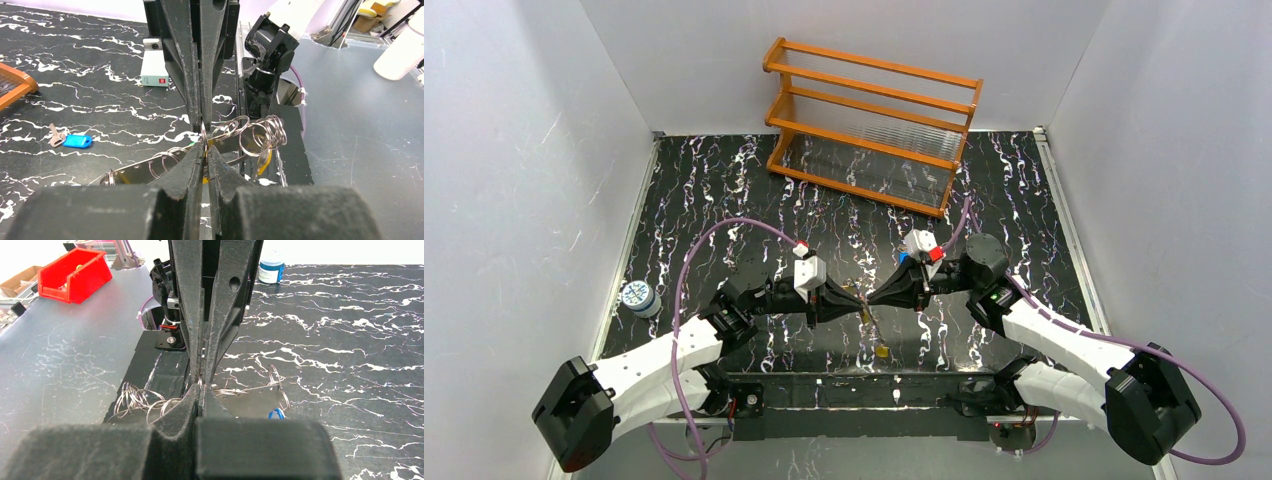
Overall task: Put the keys on the keyring
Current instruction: Adjust the key on the keyring.
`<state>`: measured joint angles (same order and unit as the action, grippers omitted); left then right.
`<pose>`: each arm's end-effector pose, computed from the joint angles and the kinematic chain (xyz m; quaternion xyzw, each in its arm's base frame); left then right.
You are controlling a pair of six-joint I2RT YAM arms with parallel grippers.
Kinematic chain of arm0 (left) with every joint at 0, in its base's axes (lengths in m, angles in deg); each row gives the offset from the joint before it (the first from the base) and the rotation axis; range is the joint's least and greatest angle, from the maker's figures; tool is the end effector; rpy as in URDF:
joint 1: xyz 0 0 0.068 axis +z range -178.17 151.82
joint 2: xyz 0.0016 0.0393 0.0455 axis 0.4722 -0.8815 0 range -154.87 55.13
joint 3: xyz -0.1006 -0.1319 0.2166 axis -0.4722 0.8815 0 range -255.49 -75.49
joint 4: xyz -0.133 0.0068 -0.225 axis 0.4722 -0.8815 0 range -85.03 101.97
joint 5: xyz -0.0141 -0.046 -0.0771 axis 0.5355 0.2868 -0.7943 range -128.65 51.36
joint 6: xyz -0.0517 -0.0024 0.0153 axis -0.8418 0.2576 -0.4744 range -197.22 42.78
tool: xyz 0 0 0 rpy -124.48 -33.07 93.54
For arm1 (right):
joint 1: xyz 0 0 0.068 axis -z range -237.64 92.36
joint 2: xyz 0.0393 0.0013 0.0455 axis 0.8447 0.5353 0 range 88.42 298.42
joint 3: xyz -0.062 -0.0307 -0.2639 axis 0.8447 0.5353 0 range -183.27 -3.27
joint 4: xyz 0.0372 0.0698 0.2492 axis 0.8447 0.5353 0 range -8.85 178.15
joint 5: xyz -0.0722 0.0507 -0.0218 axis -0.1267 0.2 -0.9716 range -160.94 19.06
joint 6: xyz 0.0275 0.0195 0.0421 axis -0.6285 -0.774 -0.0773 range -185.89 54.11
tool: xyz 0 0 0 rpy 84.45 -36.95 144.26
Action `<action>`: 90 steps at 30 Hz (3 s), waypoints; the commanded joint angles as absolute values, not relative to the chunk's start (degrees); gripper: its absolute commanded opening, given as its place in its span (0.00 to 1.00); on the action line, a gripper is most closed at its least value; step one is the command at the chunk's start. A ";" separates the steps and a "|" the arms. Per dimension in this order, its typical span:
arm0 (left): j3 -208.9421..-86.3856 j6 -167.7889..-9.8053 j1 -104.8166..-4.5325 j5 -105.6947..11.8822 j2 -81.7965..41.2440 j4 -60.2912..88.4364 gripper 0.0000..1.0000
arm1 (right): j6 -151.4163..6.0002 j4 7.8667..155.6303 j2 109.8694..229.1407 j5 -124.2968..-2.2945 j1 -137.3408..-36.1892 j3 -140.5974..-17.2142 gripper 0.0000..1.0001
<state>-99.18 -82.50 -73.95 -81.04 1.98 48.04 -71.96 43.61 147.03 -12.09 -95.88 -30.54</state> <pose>0.1252 -0.1630 0.2679 0.4679 0.4884 -0.5170 0.5246 0.1498 0.1569 0.2726 -0.5125 0.4575 0.5484 0.4768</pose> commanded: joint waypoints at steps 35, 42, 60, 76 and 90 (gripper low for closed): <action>-100.12 -79.62 -75.39 -67.35 12.02 43.06 0.33 | -73.10 37.91 145.60 -13.90 -95.67 -32.89 0.01; -100.67 -83.70 -75.82 -69.91 6.75 49.01 0.33 | -73.28 37.91 145.73 -13.98 -95.67 -32.89 0.01; -100.32 -83.99 -78.42 -69.17 2.40 50.92 0.00 | -73.25 38.03 145.52 -14.78 -95.69 -32.46 0.01; -119.77 -70.79 -78.45 -61.53 -0.83 7.10 0.00 | -68.54 47.56 142.96 -24.23 -95.69 -33.78 0.60; -136.12 -63.24 -78.76 -56.74 -8.59 -17.42 0.00 | -73.44 41.41 151.83 -19.38 -96.95 -35.77 0.37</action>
